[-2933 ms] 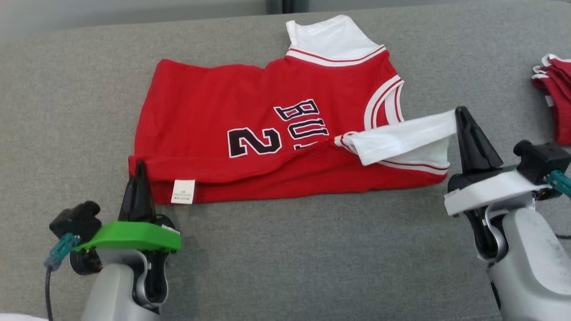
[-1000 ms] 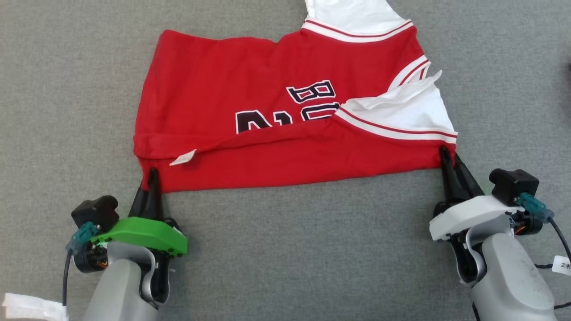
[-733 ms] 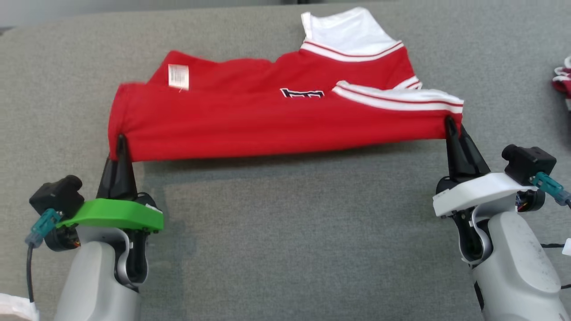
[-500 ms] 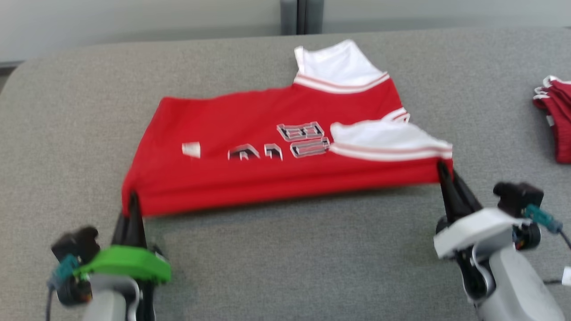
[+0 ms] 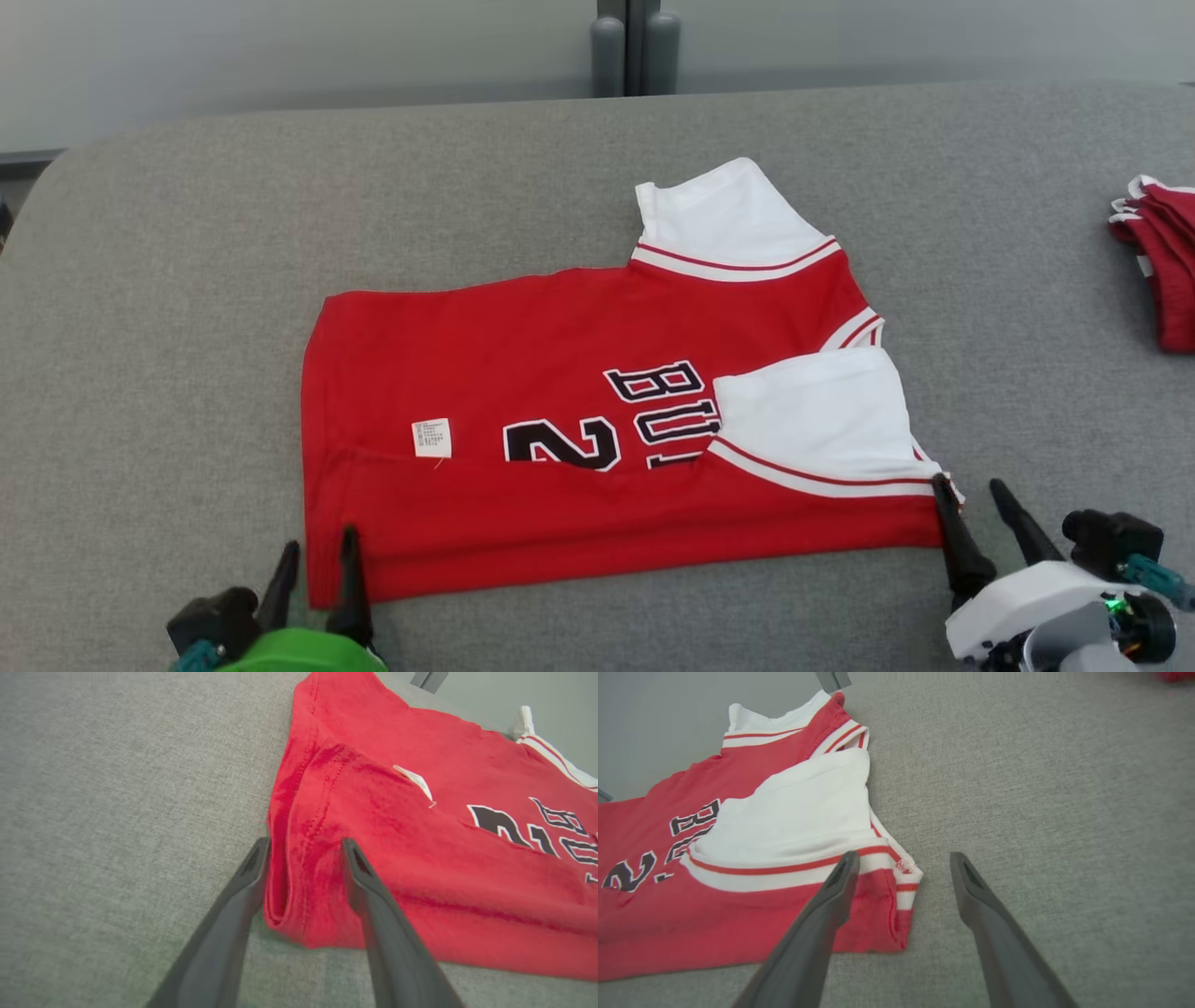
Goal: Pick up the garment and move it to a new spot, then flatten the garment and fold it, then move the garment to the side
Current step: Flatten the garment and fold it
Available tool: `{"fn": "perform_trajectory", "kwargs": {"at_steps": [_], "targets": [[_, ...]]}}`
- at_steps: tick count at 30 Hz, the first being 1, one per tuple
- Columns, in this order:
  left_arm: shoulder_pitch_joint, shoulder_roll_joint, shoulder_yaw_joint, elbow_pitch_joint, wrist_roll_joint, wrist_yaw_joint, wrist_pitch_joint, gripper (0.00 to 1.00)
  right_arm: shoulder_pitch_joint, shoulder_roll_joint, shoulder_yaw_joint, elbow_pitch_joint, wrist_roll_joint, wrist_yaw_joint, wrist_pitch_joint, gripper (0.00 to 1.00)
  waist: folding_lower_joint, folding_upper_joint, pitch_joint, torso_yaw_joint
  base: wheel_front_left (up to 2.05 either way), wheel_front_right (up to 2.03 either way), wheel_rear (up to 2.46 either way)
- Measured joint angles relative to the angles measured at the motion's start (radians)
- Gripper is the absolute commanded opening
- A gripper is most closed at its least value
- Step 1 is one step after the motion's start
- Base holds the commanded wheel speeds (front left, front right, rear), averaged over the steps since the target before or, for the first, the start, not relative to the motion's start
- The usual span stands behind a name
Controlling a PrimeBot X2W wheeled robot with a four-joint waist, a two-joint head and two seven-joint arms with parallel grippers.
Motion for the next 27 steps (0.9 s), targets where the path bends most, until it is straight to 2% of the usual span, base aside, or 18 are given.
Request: {"fn": "perform_trajectory", "kwargs": {"at_steps": [6, 12, 18, 27], "targets": [[-0.147, 0.002, 0.026, -0.026, 0.036, 0.000, 0.000, 1.00, -0.109, -0.010, -0.021, -0.028, -0.080, 0.000, -0.004, 1.00, 0.0000, 0.0000, 0.050, 0.011, 0.00, 0.00, 0.00], [-0.398, 0.063, 0.016, 0.057, 0.048, 0.000, 0.000, 1.00, -0.258, 0.004, -0.002, -0.044, -0.148, 0.000, 0.023, 1.00, 0.0000, 0.0000, 0.120, 0.015, 0.00, 0.00, 0.00], [-0.581, 0.116, -0.042, 0.239, 0.042, 0.000, 0.000, 1.00, -0.362, 0.014, 0.034, -0.039, -0.188, 0.000, 0.035, 1.00, 0.0000, 0.0000, 0.192, 0.009, 0.00, 0.00, 0.00], [-0.685, 0.151, -0.153, 0.431, 0.002, 0.000, 0.002, 1.00, -0.500, -0.007, 0.074, -0.022, -0.227, 0.000, 0.063, 1.00, 0.0000, 0.0000, 0.262, -0.013, 0.00, 0.00, 0.00]]}}
